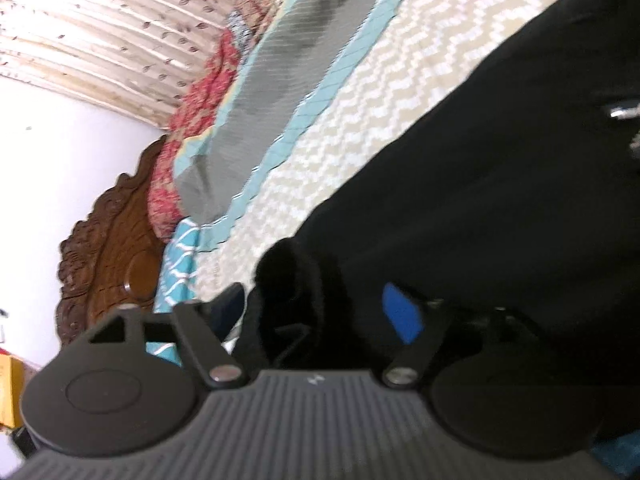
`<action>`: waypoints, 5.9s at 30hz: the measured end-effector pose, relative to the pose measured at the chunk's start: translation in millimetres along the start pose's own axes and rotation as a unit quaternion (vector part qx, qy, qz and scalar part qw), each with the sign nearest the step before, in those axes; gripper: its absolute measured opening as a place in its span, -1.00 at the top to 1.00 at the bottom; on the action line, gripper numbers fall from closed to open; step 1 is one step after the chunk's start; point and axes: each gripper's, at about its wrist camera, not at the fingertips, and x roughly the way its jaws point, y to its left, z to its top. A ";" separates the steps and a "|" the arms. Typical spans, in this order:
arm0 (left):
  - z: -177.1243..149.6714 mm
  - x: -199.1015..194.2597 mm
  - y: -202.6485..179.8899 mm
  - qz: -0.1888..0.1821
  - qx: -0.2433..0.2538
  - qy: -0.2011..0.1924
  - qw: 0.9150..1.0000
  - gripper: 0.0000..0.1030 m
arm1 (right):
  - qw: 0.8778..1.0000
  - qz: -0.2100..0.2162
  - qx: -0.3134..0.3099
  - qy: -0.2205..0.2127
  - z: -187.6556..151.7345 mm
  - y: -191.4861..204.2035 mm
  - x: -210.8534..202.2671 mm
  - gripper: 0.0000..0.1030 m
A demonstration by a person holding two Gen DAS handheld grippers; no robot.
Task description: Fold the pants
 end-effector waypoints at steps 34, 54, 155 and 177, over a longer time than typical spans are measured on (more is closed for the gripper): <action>8.5 113.8 -68.6 -0.042 0.041 0.098 0.993 -0.15 | 0.962 -0.147 -0.182 -0.142 4.5 19.5 -44.0 -0.12; 4.9 124.3 -73.1 -0.026 0.035 0.163 0.986 -0.22 | 0.905 -0.238 -0.118 -0.333 -7.6 -61.7 -172.3 -0.68; 19.0 76.0 30.0 0.091 -0.130 0.080 0.984 -0.19 | 0.925 -0.043 -0.354 0.131 -63.8 53.4 -47.3 0.19; -17.3 111.0 25.4 -0.051 -0.170 0.153 0.972 0.13 | 0.985 -0.044 -0.151 0.076 3.9 8.3 -48.7 -0.07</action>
